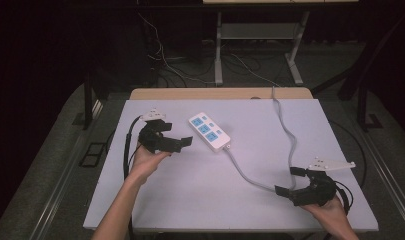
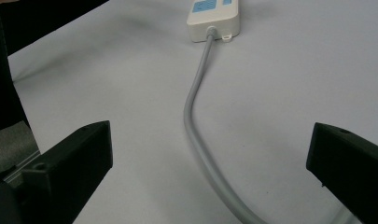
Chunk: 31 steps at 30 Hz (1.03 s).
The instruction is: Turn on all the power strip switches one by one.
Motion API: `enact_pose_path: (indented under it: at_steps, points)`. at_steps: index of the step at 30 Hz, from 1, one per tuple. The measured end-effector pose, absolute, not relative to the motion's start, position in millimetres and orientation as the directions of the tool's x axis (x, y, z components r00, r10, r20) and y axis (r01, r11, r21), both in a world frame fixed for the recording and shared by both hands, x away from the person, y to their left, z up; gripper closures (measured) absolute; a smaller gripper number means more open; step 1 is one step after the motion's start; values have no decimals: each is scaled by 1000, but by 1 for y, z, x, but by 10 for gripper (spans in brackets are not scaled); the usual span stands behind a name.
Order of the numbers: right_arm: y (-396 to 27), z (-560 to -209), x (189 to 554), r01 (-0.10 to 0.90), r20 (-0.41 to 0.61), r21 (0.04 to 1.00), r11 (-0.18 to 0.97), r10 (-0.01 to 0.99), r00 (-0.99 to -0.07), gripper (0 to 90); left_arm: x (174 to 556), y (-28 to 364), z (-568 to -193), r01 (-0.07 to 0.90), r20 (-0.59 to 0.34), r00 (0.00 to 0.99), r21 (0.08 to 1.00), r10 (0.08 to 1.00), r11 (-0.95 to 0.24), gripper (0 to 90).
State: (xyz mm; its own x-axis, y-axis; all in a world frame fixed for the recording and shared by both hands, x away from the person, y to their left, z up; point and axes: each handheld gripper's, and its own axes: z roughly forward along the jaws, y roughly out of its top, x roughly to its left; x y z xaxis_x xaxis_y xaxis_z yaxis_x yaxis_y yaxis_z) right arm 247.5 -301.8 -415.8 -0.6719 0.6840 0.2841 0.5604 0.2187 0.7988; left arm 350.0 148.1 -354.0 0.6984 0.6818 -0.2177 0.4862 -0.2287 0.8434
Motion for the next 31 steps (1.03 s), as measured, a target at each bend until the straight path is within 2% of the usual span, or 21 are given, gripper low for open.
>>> enact_pose_path:
  at_steps: [6,22,31]
  points:
    - [-298,-417,248,561,286,797,224,679,-676,3,327,152,-361,462,-208,714,858,669,-226,0]
    - [-295,-419,246,567,298,793,222,671,-679,3,278,167,-406,483,-242,705,852,667,-201,0]
    - [-295,-420,244,567,300,793,221,668,-681,3,271,171,-418,489,-251,709,848,659,-204,0]
